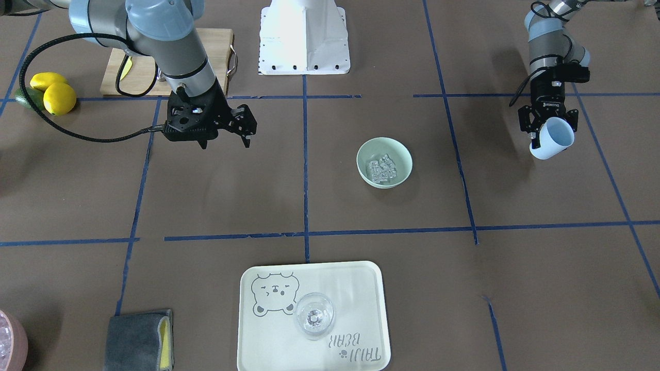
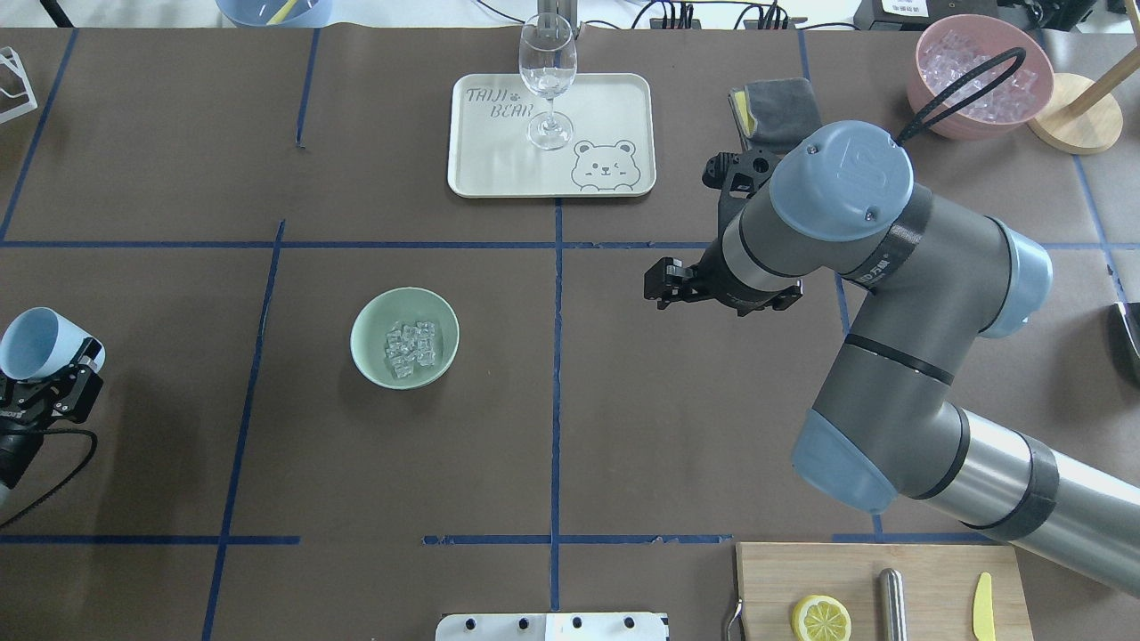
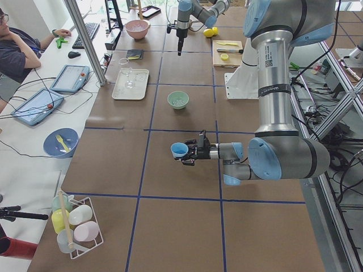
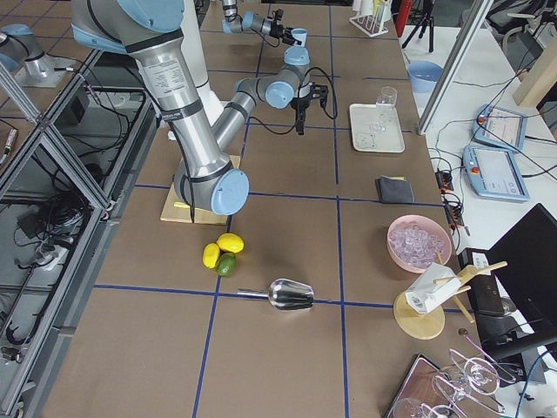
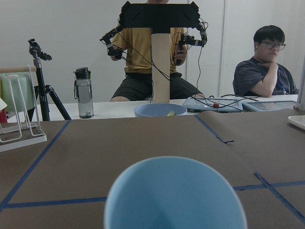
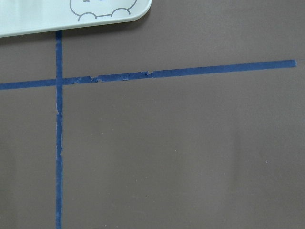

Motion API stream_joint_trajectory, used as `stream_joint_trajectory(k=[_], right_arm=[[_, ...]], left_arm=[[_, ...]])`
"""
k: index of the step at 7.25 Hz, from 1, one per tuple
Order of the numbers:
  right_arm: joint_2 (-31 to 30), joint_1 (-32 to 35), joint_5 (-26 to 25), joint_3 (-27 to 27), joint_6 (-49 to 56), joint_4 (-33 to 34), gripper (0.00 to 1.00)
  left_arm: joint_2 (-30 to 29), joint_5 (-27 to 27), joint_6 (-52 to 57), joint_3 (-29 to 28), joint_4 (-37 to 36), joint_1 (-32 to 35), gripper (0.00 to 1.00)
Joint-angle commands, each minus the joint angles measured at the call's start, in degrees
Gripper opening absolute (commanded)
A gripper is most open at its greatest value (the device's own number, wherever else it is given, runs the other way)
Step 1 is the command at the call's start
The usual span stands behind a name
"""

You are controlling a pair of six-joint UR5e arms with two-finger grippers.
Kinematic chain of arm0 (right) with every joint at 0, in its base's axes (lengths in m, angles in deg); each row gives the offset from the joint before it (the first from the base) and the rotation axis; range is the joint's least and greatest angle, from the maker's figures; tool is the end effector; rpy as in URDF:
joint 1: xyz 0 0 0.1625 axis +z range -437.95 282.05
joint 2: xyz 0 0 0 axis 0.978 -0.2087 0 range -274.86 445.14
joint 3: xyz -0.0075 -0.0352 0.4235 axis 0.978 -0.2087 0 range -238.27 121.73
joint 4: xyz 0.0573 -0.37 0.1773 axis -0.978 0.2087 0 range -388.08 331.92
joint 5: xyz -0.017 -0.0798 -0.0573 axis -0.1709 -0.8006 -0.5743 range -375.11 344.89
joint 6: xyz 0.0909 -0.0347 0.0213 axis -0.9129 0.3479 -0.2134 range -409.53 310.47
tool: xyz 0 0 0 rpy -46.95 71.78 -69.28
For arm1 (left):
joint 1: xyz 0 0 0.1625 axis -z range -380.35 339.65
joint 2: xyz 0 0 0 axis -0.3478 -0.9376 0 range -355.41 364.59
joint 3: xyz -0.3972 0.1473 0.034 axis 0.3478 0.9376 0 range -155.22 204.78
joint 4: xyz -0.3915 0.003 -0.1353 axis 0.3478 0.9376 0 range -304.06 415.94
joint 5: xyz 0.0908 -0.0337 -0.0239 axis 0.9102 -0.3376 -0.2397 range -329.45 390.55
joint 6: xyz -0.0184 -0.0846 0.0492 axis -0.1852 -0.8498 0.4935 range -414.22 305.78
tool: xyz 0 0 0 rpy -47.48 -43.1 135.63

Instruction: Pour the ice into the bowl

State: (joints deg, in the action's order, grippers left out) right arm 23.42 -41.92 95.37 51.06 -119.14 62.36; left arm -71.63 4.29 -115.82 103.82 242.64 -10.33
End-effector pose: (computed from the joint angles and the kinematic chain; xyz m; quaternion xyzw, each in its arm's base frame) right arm -0.4289 -0.4337 0.2374 0.0426 -0.4240 0.0523 0.9032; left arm 0.2841 -0.2763 0.6581 0.5676 0.3306 -0.1964 0.7280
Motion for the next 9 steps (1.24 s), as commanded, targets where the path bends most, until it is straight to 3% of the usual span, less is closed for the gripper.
stream_joint_trajectory(k=[1, 4, 5, 6, 8, 9], right_arm=[[-0.07, 0.00, 0.00, 0.00, 0.00, 0.00, 1.00], [0.02, 0.00, 0.00, -0.09, 0.00, 0.00, 1.00], [0.02, 0.00, 0.00, -0.09, 0.00, 0.00, 1.00], [0.02, 0.00, -0.09, 0.00, 0.00, 0.00, 1.00], [0.02, 0.00, 0.00, 0.00, 0.00, 0.00, 1.00], [0.02, 0.00, -0.09, 0.00, 0.00, 0.00, 1.00]], left_arm=[[-0.25, -2.29, -3.85, -0.02, -1.68, -0.17, 0.00], [-0.86, -3.00, -5.55, -0.29, -1.77, -0.09, 0.00], [-0.86, -3.00, -5.46, -0.29, -2.99, -0.09, 0.05], [-0.86, -3.00, -5.46, -0.37, -4.57, -0.17, 0.29], [-0.86, -3.09, -5.29, -0.37, -5.02, -0.09, 0.52], [-0.86, -3.96, -5.20, -0.29, -4.94, -0.09, 0.69]])
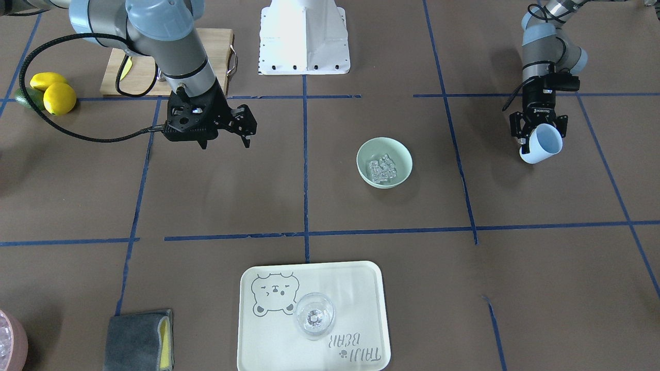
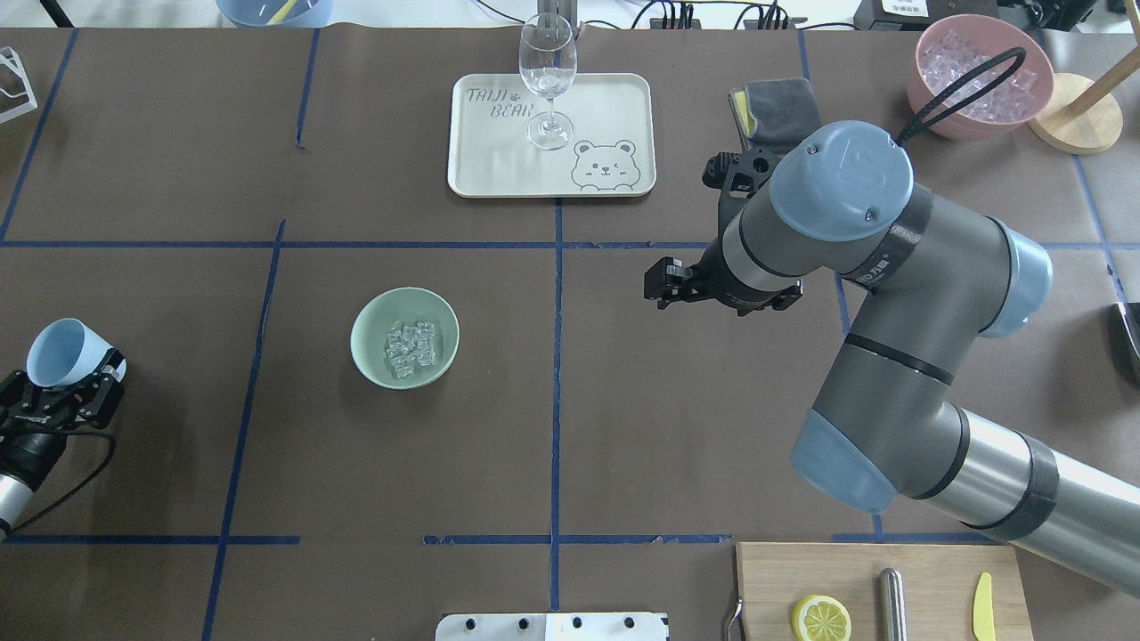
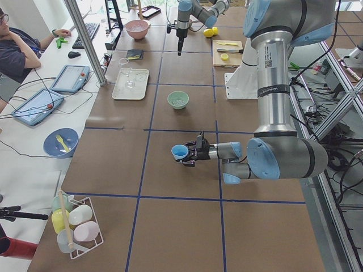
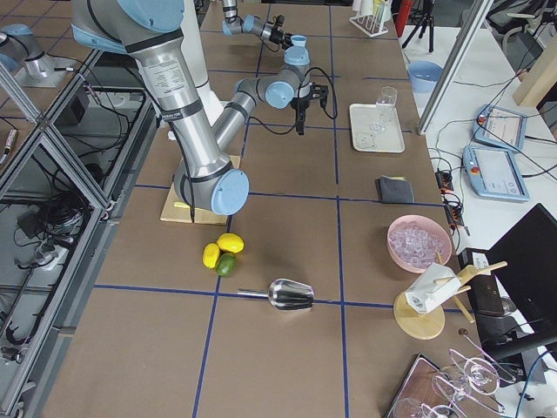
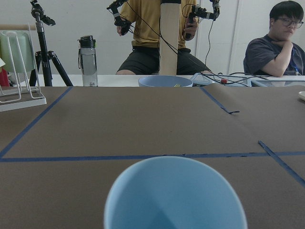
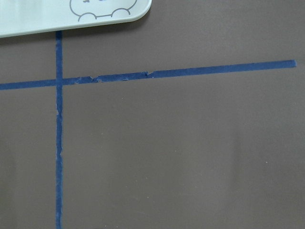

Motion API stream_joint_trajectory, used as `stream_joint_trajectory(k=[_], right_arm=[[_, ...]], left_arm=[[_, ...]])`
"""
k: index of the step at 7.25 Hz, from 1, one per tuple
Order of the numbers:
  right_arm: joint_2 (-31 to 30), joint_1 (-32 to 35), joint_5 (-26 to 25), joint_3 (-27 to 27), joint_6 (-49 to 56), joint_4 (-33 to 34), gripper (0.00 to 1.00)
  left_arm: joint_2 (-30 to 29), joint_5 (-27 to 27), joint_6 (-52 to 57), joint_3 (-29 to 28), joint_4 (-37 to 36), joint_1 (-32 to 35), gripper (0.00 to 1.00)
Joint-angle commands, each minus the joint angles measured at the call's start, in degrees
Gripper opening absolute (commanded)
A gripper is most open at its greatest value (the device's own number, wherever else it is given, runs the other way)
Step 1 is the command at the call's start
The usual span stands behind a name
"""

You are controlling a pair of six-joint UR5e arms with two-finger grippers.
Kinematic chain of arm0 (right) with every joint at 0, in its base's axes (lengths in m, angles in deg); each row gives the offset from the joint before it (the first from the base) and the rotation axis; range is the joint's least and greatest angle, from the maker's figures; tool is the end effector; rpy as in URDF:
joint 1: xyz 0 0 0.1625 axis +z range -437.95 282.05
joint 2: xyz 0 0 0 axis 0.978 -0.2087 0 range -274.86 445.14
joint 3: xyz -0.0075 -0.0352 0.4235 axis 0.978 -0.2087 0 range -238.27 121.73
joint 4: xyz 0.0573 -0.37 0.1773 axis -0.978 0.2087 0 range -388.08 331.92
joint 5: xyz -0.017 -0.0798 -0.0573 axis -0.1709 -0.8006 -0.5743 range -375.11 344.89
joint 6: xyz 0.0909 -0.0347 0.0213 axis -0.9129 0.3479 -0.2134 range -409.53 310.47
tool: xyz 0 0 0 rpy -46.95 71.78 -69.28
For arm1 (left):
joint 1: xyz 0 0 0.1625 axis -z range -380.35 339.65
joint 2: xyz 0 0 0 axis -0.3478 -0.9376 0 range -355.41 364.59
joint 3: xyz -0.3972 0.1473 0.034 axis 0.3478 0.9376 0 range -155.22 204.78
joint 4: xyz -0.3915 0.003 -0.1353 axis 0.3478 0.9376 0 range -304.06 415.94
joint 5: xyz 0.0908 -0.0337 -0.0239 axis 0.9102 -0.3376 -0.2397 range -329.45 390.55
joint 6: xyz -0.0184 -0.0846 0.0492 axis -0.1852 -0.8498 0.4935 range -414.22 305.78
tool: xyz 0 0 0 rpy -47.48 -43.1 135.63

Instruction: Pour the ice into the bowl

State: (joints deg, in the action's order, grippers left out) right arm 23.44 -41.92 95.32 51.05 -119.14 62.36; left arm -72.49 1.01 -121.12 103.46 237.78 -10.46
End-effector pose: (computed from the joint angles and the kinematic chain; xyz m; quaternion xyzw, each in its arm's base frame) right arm -0.4290 -0.4338 0.2372 0.0430 -0.4239 0.0524 0.9032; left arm 0.3031 -0.2762 0.6642 0.5376 0.3421 -0.1956 0.7454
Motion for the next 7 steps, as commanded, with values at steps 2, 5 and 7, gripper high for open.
stream_joint_trajectory(k=[2, 5, 7], right_arm=[[-0.09, 0.00, 0.05, -0.08, 0.00, 0.00, 1.00], [-0.09, -0.09, -0.04, -0.16, 0.00, 0.00, 1.00], [-0.09, -0.09, -0.04, -0.25, 0.00, 0.00, 1.00]], left_arm=[[0.09, -0.95, 0.28, 0.16, -0.08, 0.04, 1.00], [0.09, -2.09, 0.37, 0.33, -0.08, 0.13, 1.00], [0.26, -4.38, 0.46, 0.68, -0.08, 0.22, 1.00]])
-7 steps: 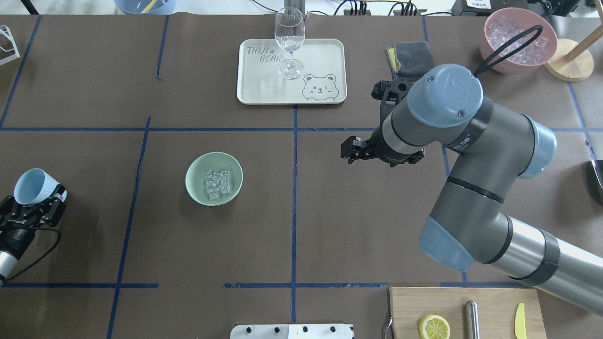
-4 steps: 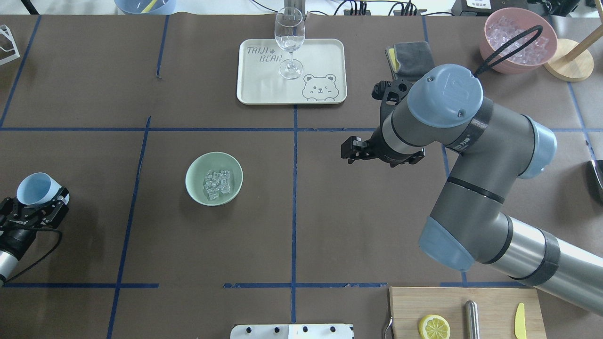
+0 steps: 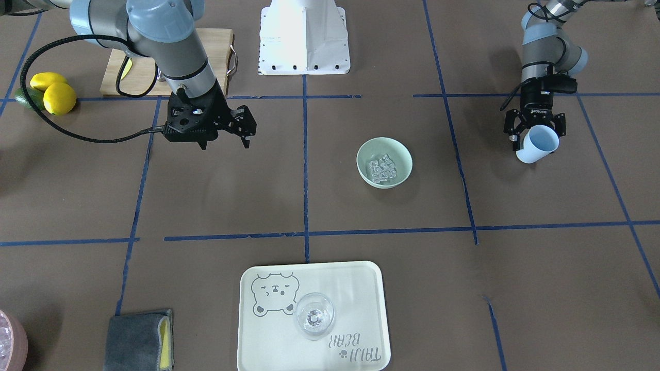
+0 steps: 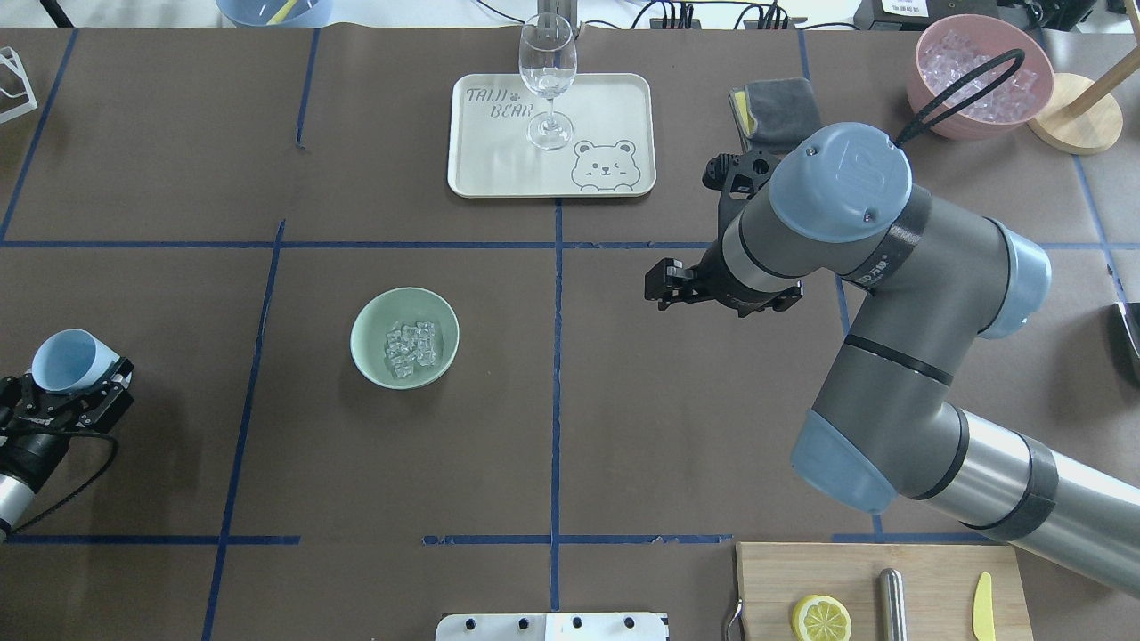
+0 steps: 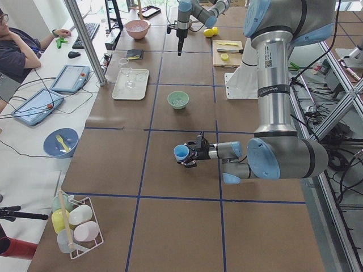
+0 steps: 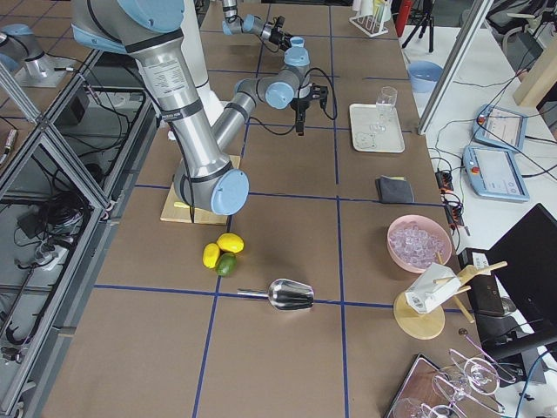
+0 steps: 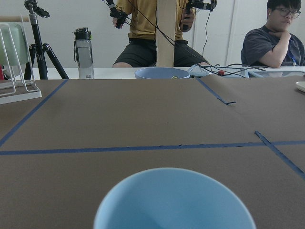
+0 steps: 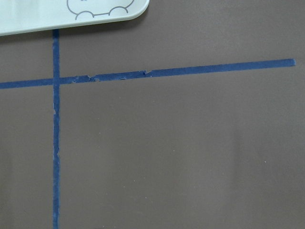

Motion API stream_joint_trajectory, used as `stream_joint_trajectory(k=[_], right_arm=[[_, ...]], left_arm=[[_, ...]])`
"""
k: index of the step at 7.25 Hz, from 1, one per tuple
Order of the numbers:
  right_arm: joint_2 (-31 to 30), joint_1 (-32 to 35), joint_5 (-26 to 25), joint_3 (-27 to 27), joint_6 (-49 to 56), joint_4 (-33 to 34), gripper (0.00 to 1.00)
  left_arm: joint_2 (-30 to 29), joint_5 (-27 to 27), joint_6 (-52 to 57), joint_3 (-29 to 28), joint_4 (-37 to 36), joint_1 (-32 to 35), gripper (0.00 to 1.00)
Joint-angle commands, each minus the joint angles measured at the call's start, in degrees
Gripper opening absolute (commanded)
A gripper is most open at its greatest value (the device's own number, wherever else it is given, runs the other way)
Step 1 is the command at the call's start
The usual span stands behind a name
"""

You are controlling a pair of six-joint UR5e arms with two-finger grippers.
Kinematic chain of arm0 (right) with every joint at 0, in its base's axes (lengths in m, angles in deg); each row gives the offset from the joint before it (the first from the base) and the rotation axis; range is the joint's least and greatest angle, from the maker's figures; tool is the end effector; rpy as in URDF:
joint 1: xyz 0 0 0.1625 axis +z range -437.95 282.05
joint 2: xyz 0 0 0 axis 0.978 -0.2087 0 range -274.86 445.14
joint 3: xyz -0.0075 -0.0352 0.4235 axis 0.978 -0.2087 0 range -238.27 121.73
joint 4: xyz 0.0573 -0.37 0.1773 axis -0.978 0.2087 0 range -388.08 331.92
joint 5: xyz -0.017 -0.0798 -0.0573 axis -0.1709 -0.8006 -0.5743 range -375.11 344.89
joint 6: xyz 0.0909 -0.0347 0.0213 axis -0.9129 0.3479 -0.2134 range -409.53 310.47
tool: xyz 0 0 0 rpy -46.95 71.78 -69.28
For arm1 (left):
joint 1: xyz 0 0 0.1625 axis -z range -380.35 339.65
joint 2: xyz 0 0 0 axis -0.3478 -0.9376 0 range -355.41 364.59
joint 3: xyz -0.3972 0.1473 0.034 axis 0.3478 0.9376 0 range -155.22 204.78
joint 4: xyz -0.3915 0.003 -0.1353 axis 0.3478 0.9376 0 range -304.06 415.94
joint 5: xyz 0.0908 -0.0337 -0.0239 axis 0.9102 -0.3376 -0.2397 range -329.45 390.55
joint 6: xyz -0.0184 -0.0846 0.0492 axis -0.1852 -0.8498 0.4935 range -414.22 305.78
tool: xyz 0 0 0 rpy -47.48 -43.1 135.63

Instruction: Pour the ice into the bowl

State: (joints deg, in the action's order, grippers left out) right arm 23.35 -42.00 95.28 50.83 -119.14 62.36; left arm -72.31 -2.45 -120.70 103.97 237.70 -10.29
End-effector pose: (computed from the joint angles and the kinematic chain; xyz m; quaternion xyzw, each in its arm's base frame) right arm -0.4304 -0.4339 0.2397 0.0417 -0.4217 0.0525 0.9042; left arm 0.3069 -0.2747 0.6634 0.5207 0.3552 -0.1790 0.7554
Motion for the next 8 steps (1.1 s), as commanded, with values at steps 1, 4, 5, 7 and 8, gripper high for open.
stream_joint_trajectory(k=[1, 4, 5, 7, 8], right_arm=[[0.00, 0.00, 0.00, 0.05, 0.00, 0.00, 1.00], [-0.09, 0.00, 0.00, 0.05, 0.00, 0.00, 1.00], [-0.09, 0.00, 0.00, -0.03, 0.00, 0.00, 1.00], [0.00, 0.00, 0.00, -0.03, 0.00, 0.00, 1.00], [0.17, 0.00, 0.00, -0.03, 0.00, 0.00, 1.00]], left_arm=[[0.26, -1.01, 0.12, 0.95, -0.09, 0.13, 1.00], [0.97, -1.18, 1.61, 2.28, 0.00, 0.57, 1.00], [1.32, -1.18, 2.05, 2.89, -0.09, 0.75, 1.00], [2.89, -1.27, 3.10, 4.64, 0.00, 1.01, 1.00], [3.42, -1.27, 3.37, 5.35, 0.00, 1.45, 1.00]])
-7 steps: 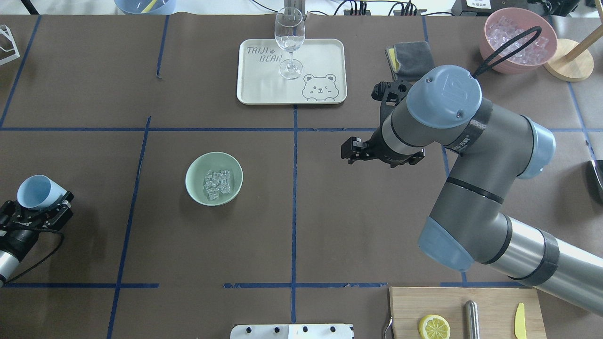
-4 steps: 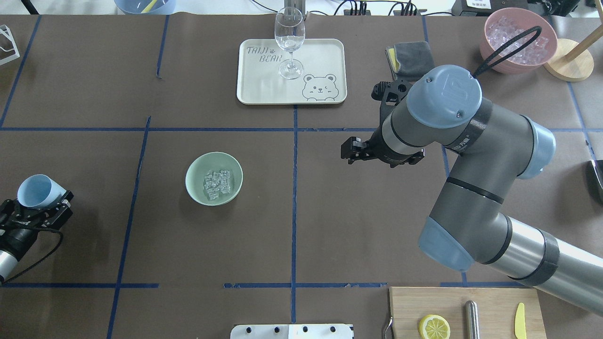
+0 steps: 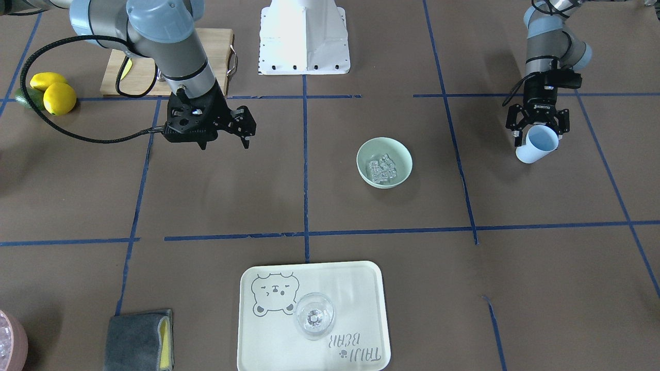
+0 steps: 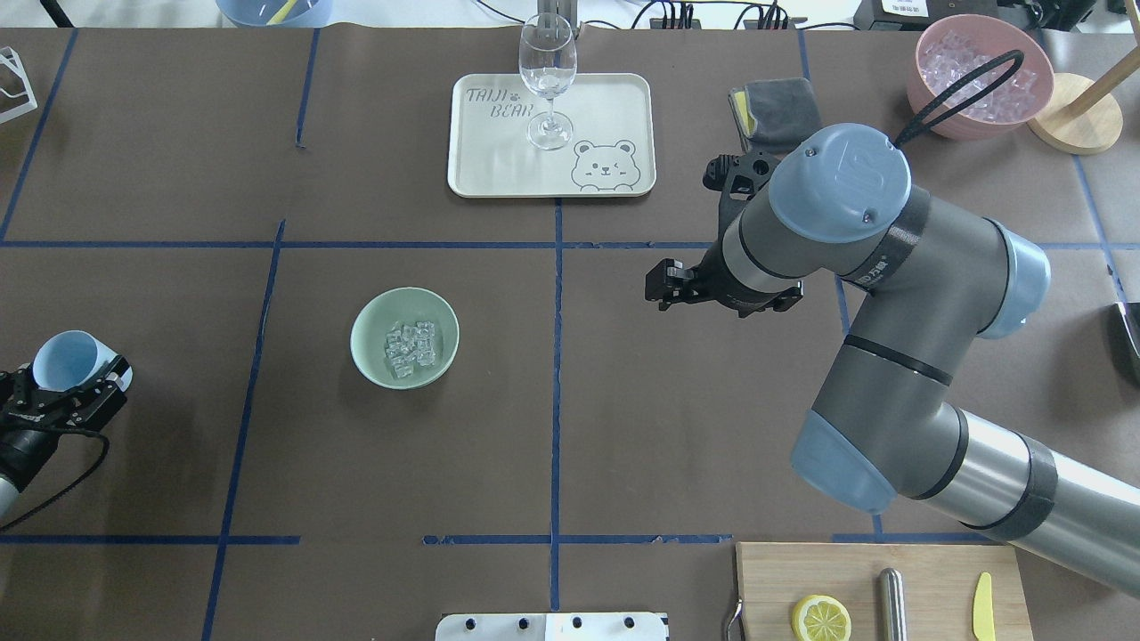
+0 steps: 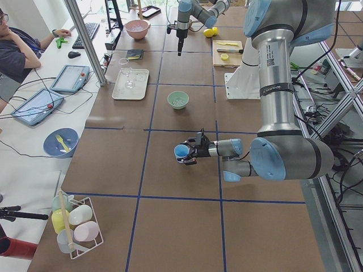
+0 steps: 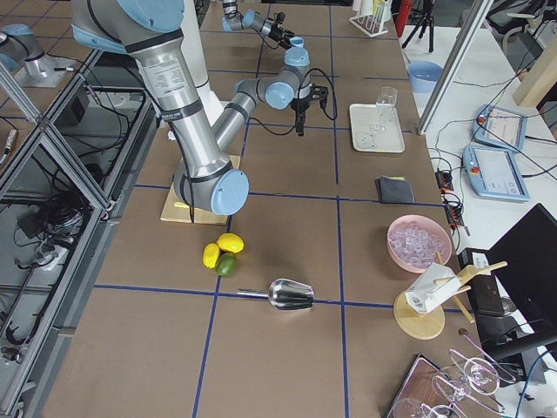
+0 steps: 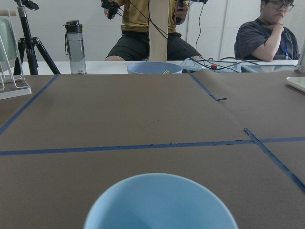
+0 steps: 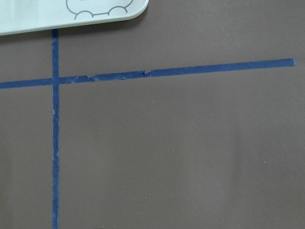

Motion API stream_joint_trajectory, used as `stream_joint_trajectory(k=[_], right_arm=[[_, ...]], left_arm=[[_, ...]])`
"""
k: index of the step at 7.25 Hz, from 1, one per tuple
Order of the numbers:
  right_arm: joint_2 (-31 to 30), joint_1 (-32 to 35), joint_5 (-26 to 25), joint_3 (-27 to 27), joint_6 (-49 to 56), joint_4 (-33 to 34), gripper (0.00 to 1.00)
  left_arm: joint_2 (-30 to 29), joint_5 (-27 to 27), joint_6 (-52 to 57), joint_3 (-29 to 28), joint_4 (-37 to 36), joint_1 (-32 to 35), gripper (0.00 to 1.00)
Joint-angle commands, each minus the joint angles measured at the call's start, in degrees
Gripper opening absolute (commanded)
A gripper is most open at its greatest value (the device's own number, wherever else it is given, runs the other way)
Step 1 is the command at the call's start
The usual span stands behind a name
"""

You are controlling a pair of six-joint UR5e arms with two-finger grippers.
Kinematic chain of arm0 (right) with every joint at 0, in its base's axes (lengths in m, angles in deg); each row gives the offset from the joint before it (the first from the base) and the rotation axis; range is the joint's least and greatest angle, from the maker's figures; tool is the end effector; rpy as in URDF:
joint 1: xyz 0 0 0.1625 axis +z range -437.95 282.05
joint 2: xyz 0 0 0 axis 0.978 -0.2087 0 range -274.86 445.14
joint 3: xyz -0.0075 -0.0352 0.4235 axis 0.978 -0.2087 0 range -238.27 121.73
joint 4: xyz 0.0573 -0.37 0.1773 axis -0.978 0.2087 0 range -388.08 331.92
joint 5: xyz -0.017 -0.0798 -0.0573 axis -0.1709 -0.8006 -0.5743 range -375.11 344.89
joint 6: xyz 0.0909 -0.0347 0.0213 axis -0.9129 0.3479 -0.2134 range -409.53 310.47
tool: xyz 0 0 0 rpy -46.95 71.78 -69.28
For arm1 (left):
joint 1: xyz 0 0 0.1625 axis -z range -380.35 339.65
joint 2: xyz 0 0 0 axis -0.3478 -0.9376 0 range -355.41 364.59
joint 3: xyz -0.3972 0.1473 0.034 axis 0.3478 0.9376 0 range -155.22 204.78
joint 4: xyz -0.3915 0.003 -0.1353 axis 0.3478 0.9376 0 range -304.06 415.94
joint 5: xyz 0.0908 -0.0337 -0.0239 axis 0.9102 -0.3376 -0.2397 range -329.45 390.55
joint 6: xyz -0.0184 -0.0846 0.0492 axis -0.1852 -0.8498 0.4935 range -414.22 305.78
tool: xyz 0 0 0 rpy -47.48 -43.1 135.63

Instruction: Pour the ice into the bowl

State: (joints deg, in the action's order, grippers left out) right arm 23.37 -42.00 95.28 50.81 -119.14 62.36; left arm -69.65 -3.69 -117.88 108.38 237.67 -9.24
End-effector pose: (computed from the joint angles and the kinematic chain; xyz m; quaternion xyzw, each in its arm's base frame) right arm -0.4305 -0.4339 0.2397 0.0417 -0.4217 0.0525 0.9042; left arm 0.2873 -0.2762 0.6455 0.5256 0.3543 -0.1682 0.7549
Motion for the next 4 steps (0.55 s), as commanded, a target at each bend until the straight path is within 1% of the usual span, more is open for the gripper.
stream_joint_trajectory(k=[1, 2, 4], right_arm=[[0.25, 0.00, 0.00, -0.01, 0.00, 0.00, 1.00], [0.16, -0.09, 0.00, -0.01, -0.09, 0.00, 1.00], [0.16, -0.09, 0.00, 0.17, -0.09, 0.00, 1.00]], left_arm=[[1.28, -0.03, 1.25, 1.29, 0.12, 1.18, 1.00], [1.38, -0.03, 2.73, 2.52, 0.12, 2.06, 1.00], [3.74, -0.12, 3.01, 5.85, 0.12, 2.94, 1.00]])
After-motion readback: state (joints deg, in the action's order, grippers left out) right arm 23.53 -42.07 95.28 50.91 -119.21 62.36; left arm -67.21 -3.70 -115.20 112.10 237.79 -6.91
